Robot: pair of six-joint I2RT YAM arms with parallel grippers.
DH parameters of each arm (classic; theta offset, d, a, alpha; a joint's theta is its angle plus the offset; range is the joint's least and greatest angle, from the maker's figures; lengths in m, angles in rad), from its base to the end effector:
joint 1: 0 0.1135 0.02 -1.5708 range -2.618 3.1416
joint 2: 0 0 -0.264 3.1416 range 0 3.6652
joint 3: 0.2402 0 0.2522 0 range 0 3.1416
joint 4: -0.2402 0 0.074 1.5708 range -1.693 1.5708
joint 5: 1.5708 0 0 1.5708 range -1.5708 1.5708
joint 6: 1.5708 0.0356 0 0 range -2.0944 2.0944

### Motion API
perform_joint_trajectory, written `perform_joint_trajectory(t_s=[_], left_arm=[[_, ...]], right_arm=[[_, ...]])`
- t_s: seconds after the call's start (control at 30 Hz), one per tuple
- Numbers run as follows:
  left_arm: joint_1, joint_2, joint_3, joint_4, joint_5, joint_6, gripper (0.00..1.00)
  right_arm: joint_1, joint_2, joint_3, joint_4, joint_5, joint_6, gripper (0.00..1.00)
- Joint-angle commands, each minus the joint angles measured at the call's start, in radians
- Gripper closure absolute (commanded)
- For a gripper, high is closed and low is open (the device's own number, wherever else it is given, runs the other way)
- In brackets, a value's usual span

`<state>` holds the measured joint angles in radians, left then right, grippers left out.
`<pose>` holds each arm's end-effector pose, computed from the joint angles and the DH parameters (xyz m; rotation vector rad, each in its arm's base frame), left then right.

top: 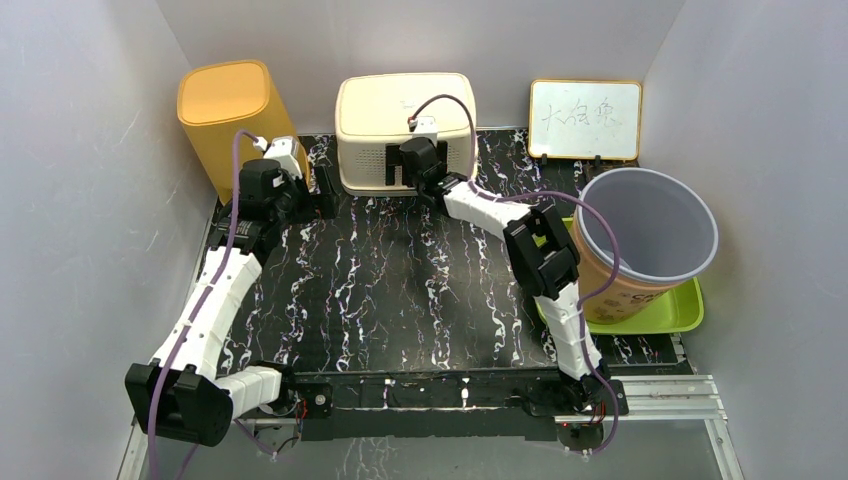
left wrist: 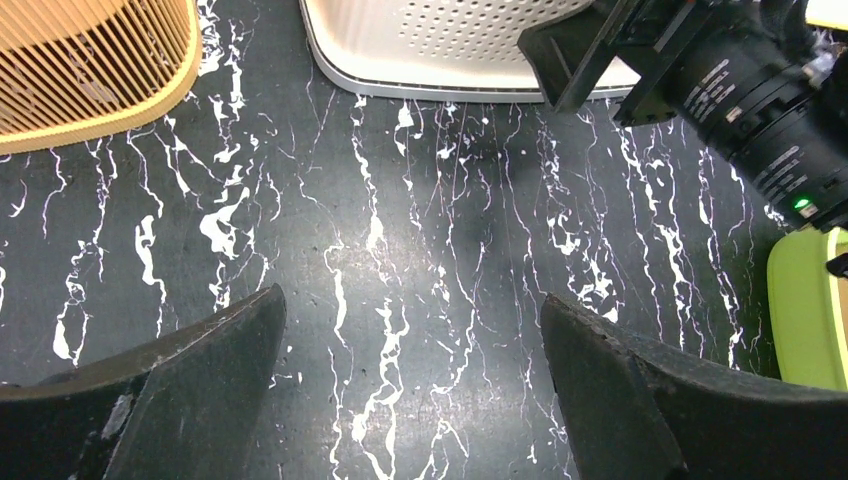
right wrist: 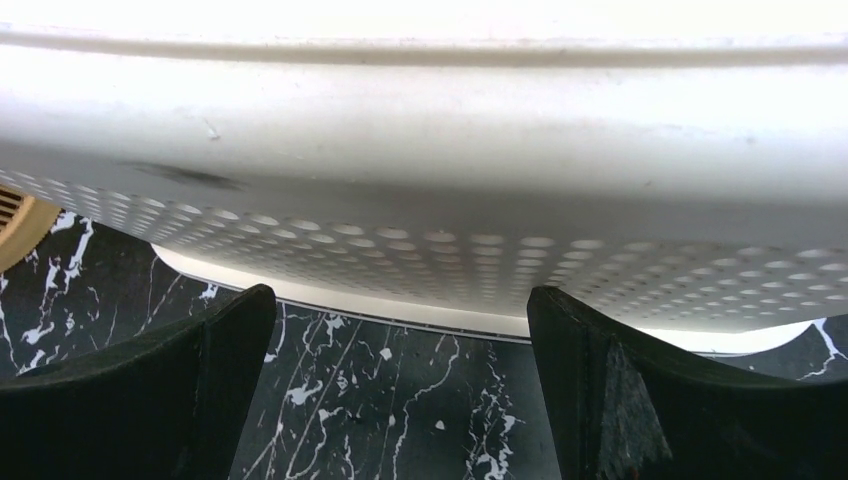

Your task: Turn the large container upside down

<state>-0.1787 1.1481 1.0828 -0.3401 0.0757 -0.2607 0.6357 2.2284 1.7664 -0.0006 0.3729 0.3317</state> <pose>0.2560 -0.0490 0.3550 -0.0320 1.9924 -0.3597 0.4288 0.3003 0.2191 -0.0718 2.0062 0.2408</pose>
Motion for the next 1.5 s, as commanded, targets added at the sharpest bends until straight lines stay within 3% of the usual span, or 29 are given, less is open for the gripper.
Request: perform_joint_trajectory(t_s=[0.0,0.2,0.33,0.53,0.7,0.9,1.03,1.3,1.47], left_arm=[[-0.001,-0.037,-0.003,-0.018,0.022,0.018,0.02],[-0.001,-0.038,0.006,-0.055,0.037,0.028,0.02],[-0.002,-0.041,0.006,-0.065,0.057,0.018,0.02],[-0.002,-0.039,-0.008,-0.058,0.072,0.003,0.02],[-0.002,-0.042,-0.031,-0.031,0.093,-0.004,0.02],[-0.002,0.004,-0.058,0.023,0.175,-0.016,0.02],[-0.002,0.033,-0.061,0.051,0.227,-0.021,0.02],[-0.002,0.051,-0.051,0.070,0.267,-0.017,0.01],[-0.002,0.036,-0.086,0.102,0.293,-0.030,0.02]], right_arm=[[-0.046,-0.058,0.074,-0.017,-0.026,-0.059,0.02],[-0.044,-0.323,-0.242,0.045,-0.129,0.004,0.02],[-0.032,-0.471,-0.292,-0.064,-0.145,0.013,0.03],[0.059,-0.657,-0.317,-0.326,0.078,-0.041,0.14],[0.139,-0.811,-0.350,-0.563,0.433,-0.029,0.15],[0.140,-0.951,-0.381,-0.817,0.669,0.094,0.13],[0.140,-0.974,-0.327,-1.004,0.749,0.210,0.12],[0.135,-0.994,-0.209,-1.123,0.836,0.257,0.16],[0.050,-1.006,-0.201,-1.161,0.850,0.254,0.16]])
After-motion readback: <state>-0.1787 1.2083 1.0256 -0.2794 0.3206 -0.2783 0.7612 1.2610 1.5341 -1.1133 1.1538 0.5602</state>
